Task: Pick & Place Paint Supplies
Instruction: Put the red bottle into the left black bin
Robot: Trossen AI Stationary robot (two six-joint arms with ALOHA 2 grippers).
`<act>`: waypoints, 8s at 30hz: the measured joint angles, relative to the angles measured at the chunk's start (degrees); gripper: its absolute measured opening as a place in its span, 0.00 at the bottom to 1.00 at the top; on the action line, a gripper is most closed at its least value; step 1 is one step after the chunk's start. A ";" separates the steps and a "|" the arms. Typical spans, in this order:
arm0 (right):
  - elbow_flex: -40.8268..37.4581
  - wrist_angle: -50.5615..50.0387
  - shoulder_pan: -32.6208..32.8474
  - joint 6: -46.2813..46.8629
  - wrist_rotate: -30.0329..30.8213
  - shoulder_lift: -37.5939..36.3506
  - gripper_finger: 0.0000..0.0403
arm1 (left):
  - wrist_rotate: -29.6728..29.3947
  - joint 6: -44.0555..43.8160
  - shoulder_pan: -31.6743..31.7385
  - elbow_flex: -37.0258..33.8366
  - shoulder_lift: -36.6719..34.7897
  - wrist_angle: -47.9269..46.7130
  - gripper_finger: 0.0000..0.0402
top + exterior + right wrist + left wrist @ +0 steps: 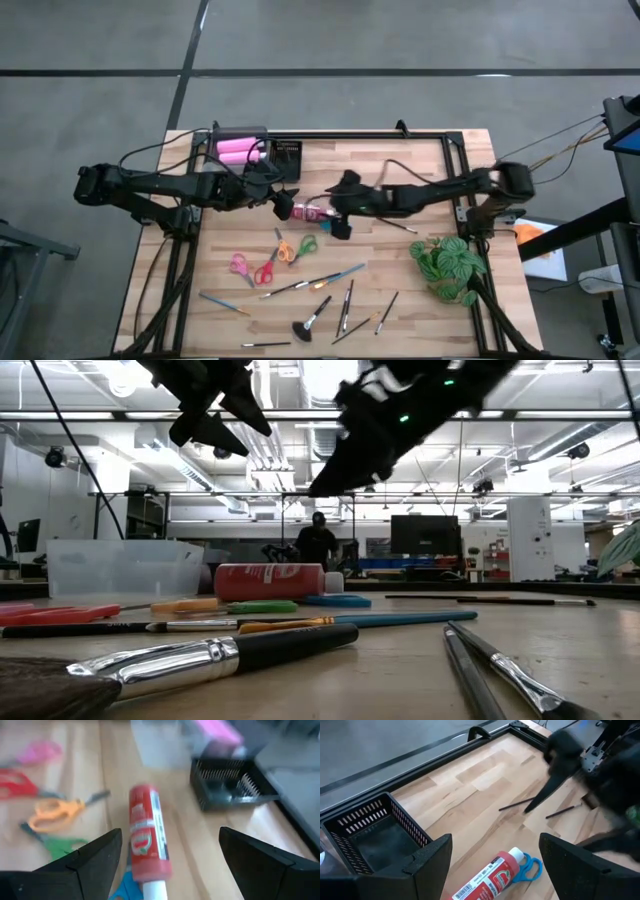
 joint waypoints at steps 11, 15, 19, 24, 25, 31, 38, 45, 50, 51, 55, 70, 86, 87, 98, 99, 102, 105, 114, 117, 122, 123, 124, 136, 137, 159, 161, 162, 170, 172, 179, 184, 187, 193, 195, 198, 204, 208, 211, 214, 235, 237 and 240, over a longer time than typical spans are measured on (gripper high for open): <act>-25.00 26.19 0.79 -3.02 -5.35 -21.99 0.82 | 0.00 0.00 0.00 0.00 0.00 -0.73 0.75; -29.81 26.36 0.75 -3.52 -4.65 -29.47 0.82 | -0.02 0.00 0.00 0.00 0.00 -0.91 0.75; -33.33 26.03 0.77 -4.96 -4.67 -35.83 0.82 | -0.07 0.00 0.00 0.00 0.00 -1.06 0.75; -36.96 26.23 0.75 -5.06 -4.65 -41.47 0.82 | -0.07 0.00 0.00 0.00 0.00 -1.09 0.75; -37.59 26.06 0.75 -5.06 -4.65 -42.37 0.82 | -0.07 0.00 0.01 0.00 0.00 -1.10 0.75; -38.93 26.21 0.75 -5.06 -4.63 -45.05 0.82 | -0.07 0.00 0.01 0.00 0.00 -1.10 0.75; -39.20 26.16 0.73 -5.06 -4.56 -45.18 0.82 | -0.07 0.00 0.00 0.00 0.00 -1.10 0.75; -39.29 26.07 0.73 -5.04 -4.56 -45.15 0.82 | -0.07 0.00 0.02 0.00 0.00 -1.10 0.75; -39.27 26.07 0.73 -5.04 -4.58 -45.15 0.82 | -0.07 0.01 0.00 0.00 0.00 -1.10 0.75; -39.27 26.09 0.73 -5.04 -4.56 -45.15 0.82 | -0.07 0.01 0.00 0.00 0.00 -1.10 0.75; -39.27 26.09 0.73 -5.04 -4.58 -45.15 0.82 | -0.07 0.00 0.00 0.00 0.00 -1.10 0.75; -39.27 26.09 0.73 -5.04 -4.58 -45.08 0.82 | 18.73 21.17 0.11 0.00 0.96 -0.68 0.75; -39.27 26.08 0.73 -5.04 -4.58 -45.08 0.82 | 23.77 32.24 0.60 1.27 15.22 5.51 0.75; -39.27 26.11 0.73 -5.03 -4.58 -45.08 0.82 | 23.78 33.51 0.78 1.65 16.20 5.52 0.75; -39.29 26.09 0.73 -5.02 -4.60 -45.10 0.82 | 23.73 40.68 3.16 5.71 27.43 5.81 0.75; -39.29 26.09 0.73 -5.04 -4.58 -45.10 0.82 | 23.74 40.86 3.47 5.88 28.20 5.78 0.75; -39.31 26.09 0.71 -5.04 -4.58 -45.10 0.82 | 23.73 41.05 4.48 6.08 29.85 6.54 0.75; -39.31 26.06 0.72 -5.03 -4.58 -45.10 0.82 | 23.54 41.36 5.58 6.05 30.94 7.25 0.75; -39.33 26.00 0.71 -5.03 -4.61 -45.10 0.82 | 23.52 42.34 7.45 5.61 33.51 8.33 0.75; -39.33 25.98 0.71 -5.04 -4.61 -45.10 0.82 | 23.54 42.31 7.45 5.60 34.55 8.37 0.75; -39.33 25.96 0.71 -5.04 -4.59 -45.10 0.82 | 23.54 42.10 7.56 5.57 36.78 8.19 0.75; -39.33 25.97 0.71 -5.02 -4.61 -45.10 0.82 | 23.52 42.10 7.56 5.57 36.83 8.19 0.75; -39.33 25.96 0.71 -5.04 -4.59 -45.10 0.82 | 23.52 42.10 7.56 5.57 36.83 8.20 0.75; -39.33 25.94 0.71 -5.03 -4.61 -45.13 0.82 | 23.51 41.84 7.67 5.57 36.59 8.38 0.51; -39.33 25.94 0.71 -5.04 -4.61 -45.13 0.82 | 23.51 41.83 7.67 5.57 36.59 8.38 0.50; -39.33 25.93 0.71 -5.04 -4.58 -45.15 0.82 | 19.32 40.92 7.67 5.53 26.07 2.76 0.47; -39.33 25.92 0.71 -5.04 -4.58 -45.15 0.82 | 16.74 41.31 7.67 5.53 23.03 0.19 0.47; -39.33 25.92 0.72 -5.04 -4.58 -45.15 0.82 | 15.04 41.39 7.67 5.53 21.45 -1.43 0.47; -39.33 25.70 0.71 -5.02 -4.58 -45.13 0.82 | 0.76 39.66 8.24 5.53 9.48 -12.37 0.47; -39.33 25.61 0.73 -5.02 -4.61 -45.13 0.82 | -0.51 39.48 9.00 5.53 7.16 -14.26 0.47; -39.33 25.61 0.73 -5.02 -4.58 -45.13 0.82 | -2.28 39.09 15.66 5.53 2.30 -20.86 0.47; -39.33 25.63 0.72 -5.04 -4.59 -45.08 0.82 | -2.28 38.38 24.11 5.53 2.24 -23.27 0.47; -39.33 25.63 0.72 -5.03 -4.60 -45.08 0.82 | -1.74 42.04 29.47 5.53 2.29 -22.87 0.47; -39.33 25.65 0.73 -5.04 -4.59 -45.08 0.82 | 6.13 47.50 39.55 5.53 2.32 -21.66 0.47; -39.33 25.65 0.73 -5.03 -4.60 -45.08 0.82 | 8.72 48.77 42.43 5.53 2.32 -21.11 0.47; -39.33 25.65 0.73 -5.03 -4.59 -45.08 0.82 | 10.61 50.81 45.80 5.53 2.32 -19.24 0.47; -39.33 25.68 0.73 -5.04 -4.58 -45.08 0.82 | 12.52 53.56 47.89 5.53 3.43 -17.05 0.47; -39.33 25.68 0.73 -5.04 -4.59 -45.10 0.82 | 11.26 54.45 48.12 5.53 6.92 -17.10 0.47; -39.33 25.68 0.73 -5.02 -4.60 -45.10 0.82 | 9.92 56.22 48.87 5.55 10.43 -16.93 0.47; -39.33 25.68 0.71 -5.02 -4.58 -45.10 0.82 | 9.51 58.74 49.70 5.55 14.03 -16.92 0.47; -39.33 25.67 0.73 -5.04 -4.59 -45.15 0.82 | 12.68 64.02 50.53 5.55 22.40 -14.31 0.48; -39.33 25.68 0.72 -5.04 -4.58 -45.15 0.82 | 13.41 64.00 50.60 5.55 22.25 -14.37 0.51; -39.33 25.68 0.73 -5.04 -4.60 -45.15 0.82 | 14.13 63.68 50.64 5.55 22.14 -14.41 0.57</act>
